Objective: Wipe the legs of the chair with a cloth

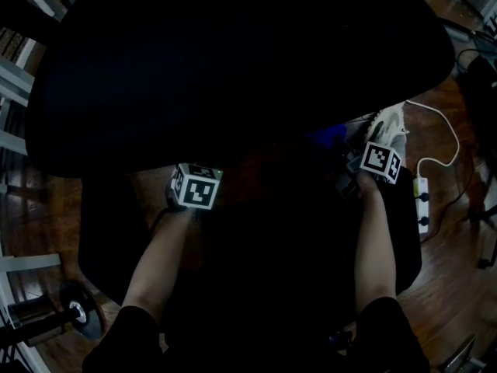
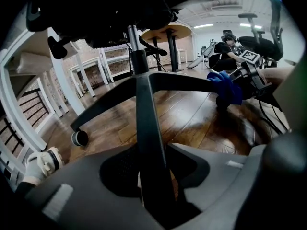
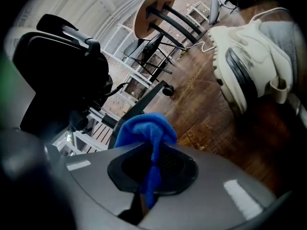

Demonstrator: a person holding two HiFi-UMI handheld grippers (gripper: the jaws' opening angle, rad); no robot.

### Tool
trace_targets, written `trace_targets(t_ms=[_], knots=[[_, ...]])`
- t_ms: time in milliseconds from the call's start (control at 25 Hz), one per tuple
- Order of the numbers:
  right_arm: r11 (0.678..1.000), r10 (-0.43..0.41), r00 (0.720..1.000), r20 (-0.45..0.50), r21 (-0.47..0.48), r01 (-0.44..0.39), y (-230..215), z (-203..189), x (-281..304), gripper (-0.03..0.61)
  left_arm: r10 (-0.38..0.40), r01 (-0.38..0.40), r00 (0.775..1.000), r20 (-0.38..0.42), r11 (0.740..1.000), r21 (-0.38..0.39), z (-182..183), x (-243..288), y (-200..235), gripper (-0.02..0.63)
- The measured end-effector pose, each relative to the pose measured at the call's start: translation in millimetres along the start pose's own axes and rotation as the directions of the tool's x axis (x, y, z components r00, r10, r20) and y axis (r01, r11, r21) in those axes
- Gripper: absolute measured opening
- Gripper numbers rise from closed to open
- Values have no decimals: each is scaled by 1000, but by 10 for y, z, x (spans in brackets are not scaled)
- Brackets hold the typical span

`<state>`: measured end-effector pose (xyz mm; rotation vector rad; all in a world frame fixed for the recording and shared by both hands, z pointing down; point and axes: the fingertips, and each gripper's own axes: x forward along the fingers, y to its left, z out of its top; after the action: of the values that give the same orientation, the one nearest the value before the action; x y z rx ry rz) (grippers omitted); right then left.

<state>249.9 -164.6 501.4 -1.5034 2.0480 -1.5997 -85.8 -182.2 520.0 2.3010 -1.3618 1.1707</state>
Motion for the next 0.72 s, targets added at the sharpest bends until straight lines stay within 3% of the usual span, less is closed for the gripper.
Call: trace_targets(t_ms=[120,400,480,600,680,720], knots=[[999,-42,999,2,13,42,36,-62,-52,28,-25,25,1000,-1,999,43,48,113,89,163],[1000,-21,999,31,-13,21,170,-321,18,29,3,-2,1000,-9,985,173,282,505,483,170],[999,9,1000,23,-37,-8,240,-420,71,29,58,-62,998,30,978,199,414,496,630,180],[996,55,998,-6,-75,-55,374,-572,173,29,156,-180,977,148,969,171,613,244,789,192],[993,68,997,-38,-97,-72,471,-669,247,29,154,-186,965,214,972,141,671,73,722,191],[991,77,996,-53,-104,-82,519,-720,289,29,119,-151,966,231,980,127,665,23,620,192]])
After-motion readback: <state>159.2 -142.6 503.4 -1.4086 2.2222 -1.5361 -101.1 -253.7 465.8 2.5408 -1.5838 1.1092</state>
